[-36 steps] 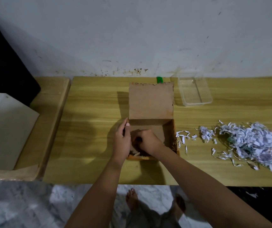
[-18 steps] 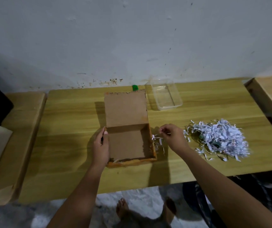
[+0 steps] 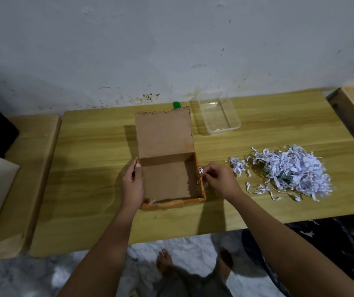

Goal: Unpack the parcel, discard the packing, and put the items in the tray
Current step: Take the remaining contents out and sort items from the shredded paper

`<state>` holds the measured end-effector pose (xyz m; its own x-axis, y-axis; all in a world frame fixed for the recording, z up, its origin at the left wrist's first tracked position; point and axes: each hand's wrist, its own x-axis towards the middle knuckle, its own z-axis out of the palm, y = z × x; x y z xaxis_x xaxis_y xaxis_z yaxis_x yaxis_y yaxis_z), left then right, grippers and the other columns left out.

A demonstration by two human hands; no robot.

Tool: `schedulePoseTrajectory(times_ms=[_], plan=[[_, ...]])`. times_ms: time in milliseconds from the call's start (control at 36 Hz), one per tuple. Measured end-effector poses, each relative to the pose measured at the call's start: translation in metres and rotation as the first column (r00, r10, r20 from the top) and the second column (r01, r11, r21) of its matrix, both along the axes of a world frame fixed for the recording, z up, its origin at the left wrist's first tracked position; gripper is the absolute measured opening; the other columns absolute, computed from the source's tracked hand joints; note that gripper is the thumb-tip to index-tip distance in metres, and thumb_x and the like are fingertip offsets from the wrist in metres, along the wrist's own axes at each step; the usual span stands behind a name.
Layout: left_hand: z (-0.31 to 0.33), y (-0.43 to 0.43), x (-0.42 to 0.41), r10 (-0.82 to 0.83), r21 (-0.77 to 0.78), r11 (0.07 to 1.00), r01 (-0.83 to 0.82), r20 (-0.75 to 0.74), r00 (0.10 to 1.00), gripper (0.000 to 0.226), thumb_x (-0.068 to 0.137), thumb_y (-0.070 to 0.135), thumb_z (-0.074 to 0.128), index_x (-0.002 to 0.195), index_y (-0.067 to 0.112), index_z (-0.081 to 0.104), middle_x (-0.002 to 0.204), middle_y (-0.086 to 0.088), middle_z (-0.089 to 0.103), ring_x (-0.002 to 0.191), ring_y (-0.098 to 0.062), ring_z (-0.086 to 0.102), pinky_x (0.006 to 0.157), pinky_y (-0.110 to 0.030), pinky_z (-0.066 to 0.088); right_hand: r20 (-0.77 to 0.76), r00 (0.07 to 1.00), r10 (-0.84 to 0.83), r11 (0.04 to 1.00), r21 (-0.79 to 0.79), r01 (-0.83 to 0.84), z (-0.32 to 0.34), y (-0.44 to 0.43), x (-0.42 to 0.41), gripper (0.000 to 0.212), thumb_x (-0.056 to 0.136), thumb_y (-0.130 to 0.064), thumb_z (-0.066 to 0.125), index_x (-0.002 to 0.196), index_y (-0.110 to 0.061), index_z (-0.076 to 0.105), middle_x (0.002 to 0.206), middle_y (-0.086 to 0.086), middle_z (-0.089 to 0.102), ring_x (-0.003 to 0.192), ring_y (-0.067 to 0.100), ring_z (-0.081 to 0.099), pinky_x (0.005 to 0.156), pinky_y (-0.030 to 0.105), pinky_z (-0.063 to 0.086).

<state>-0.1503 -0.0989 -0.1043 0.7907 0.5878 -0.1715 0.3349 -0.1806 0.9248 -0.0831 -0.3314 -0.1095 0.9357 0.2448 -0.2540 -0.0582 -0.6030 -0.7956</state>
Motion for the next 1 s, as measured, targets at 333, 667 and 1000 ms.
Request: schedulePoseTrajectory(times_ms=[333, 667, 1000], plan=[[-0.008, 0.004, 0.0, -0.003, -0.001, 1.0, 0.003, 0.005, 1.0, 0.038, 0.099, 0.024, 0.041, 0.134, 0.01, 0.048, 0.139, -0.007, 0.049, 0.127, -0.018, 0.045, 0.104, -0.03, 0.037, 0.127, 0.961, -0.247, 0.944, -0.191, 0.268, -0.002, -0.042, 0.006, 0.01, 0.082, -0.002, 0.062, 0.089, 0.0, 0.069, 0.084, 0.013, 0.069, 0.073, 0.019, 0.058, 0.06, 0.009, 0.038], [-0.005, 0.002, 0.0, 0.006, -0.016, 1.0, -0.006, 0.017, 1.0, 0.038, 0.099, 0.022, 0.041, 0.135, 0.009, 0.046, 0.138, -0.006, 0.049, 0.12, -0.007, 0.043, 0.106, -0.028, 0.036, 0.245, 0.949, 0.198, 0.97, -0.188, -0.154, -0.011, -0.012, -0.021, 0.028, 0.076, 0.001, 0.065, 0.103, -0.005, 0.068, 0.105, 0.013, 0.061, 0.1, 0.026, 0.053, 0.086, 0.026, 0.041], [-0.003, 0.001, -0.002, -0.044, 0.28, 0.958, 0.063, -0.074, 0.996, 0.039, 0.099, 0.026, 0.038, 0.135, 0.013, 0.048, 0.136, -0.008, 0.05, 0.124, -0.02, 0.047, 0.097, -0.023, 0.035, 0.266, 0.962, 0.064, 0.987, -0.158, -0.022, -0.014, -0.04, -0.008, 0.016, 0.079, 0.003, 0.063, 0.092, -0.001, 0.072, 0.093, 0.015, 0.065, 0.082, 0.019, 0.056, 0.075, 0.023, 0.039]])
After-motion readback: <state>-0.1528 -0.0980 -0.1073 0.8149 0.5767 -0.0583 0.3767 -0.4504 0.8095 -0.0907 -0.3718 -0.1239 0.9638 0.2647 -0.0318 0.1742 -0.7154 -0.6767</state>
